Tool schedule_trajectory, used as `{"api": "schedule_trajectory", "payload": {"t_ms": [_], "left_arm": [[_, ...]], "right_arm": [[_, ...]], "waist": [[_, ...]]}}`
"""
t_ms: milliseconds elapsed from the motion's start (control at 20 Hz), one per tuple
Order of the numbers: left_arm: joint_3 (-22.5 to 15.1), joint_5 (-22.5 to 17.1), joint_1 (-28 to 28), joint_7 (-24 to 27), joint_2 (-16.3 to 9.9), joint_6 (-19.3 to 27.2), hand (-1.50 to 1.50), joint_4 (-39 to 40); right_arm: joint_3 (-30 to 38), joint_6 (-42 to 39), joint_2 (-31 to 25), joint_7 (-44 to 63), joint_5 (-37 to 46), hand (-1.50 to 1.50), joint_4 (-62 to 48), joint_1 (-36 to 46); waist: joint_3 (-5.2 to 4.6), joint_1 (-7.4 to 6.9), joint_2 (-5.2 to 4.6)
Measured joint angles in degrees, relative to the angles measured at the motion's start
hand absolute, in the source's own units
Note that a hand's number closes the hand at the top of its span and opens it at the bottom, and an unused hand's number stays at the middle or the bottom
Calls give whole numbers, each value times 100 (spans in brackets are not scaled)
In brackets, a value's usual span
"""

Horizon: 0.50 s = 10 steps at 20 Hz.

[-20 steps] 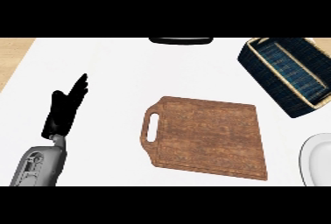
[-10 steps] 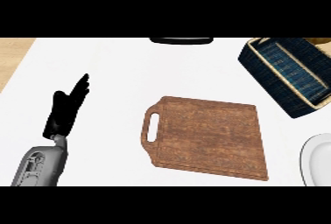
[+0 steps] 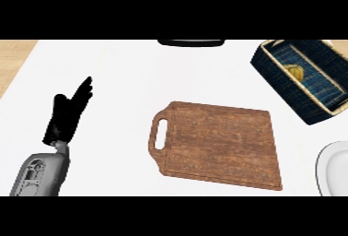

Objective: Pick the squash from the cutting board and place it in the basket

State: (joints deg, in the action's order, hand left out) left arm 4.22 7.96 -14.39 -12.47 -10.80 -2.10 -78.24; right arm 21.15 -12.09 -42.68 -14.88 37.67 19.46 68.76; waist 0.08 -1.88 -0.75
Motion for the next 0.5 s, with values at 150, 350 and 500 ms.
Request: {"api": "schedule_trajectory", "payload": {"t_ms": [150, 350, 500], "left_arm": [[-9, -3, 25, -5, 17, 0, 0, -53], [50, -16, -38, 5, -26, -13, 0, 9], [34, -32, -6, -72, -26, -36, 0, -104]], "right_arm": [[272, 322, -164, 52, -179, -150, -69, 42], [596, 455, -519, 159, -399, -150, -266, -3], [864, 323, -962, 292, -594, -150, -469, -30]], "waist": [[0, -8, 0], [-1, 4, -7], [3, -22, -16]]}}
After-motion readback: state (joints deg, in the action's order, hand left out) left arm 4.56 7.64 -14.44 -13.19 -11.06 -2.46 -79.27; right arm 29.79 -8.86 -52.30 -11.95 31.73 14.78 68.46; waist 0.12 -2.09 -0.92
